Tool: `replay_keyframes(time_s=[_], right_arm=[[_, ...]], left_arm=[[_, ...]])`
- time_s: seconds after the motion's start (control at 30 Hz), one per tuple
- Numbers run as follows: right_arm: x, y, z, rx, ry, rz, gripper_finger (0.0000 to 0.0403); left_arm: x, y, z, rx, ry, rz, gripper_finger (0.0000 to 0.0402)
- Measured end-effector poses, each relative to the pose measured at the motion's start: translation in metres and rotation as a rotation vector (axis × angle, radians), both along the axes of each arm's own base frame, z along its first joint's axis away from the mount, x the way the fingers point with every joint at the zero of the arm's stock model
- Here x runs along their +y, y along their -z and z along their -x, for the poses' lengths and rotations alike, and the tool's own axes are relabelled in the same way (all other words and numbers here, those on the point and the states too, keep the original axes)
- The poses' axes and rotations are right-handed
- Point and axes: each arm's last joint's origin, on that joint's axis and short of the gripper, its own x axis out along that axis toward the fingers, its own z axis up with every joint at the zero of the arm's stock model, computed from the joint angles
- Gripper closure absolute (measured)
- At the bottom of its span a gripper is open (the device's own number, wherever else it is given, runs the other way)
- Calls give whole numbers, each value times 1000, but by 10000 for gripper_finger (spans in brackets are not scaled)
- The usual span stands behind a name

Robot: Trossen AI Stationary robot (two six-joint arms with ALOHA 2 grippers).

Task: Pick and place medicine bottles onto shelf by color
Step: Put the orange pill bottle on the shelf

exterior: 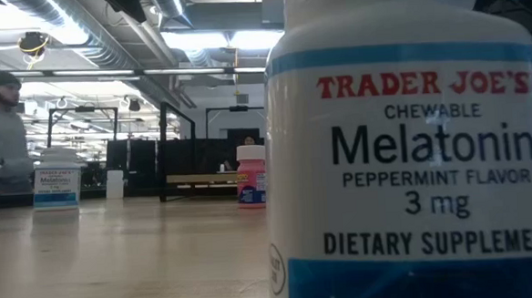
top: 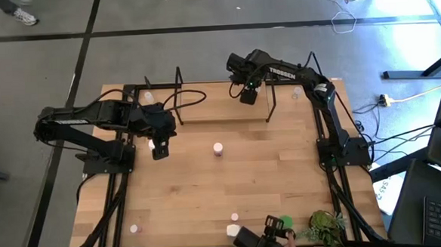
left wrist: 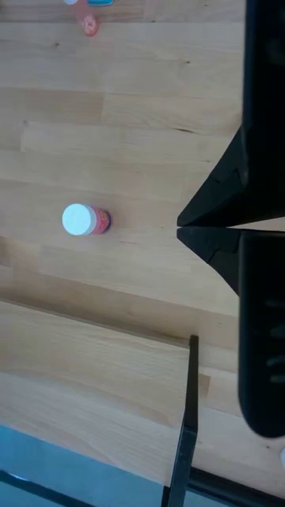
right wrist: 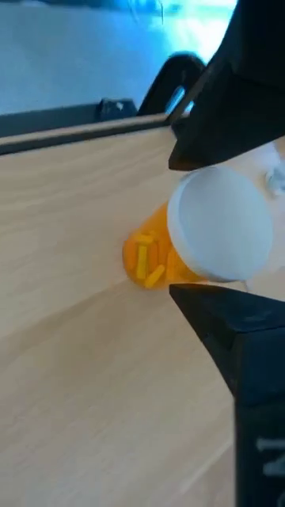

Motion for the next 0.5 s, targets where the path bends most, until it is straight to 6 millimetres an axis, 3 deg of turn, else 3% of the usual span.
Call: replay_keyframes(time_s=[0.5], right_arm=[[1, 0, 0, -4, -10, -26, 141]], left_arm=[[0, 0, 0, 1, 0, 0, 401]])
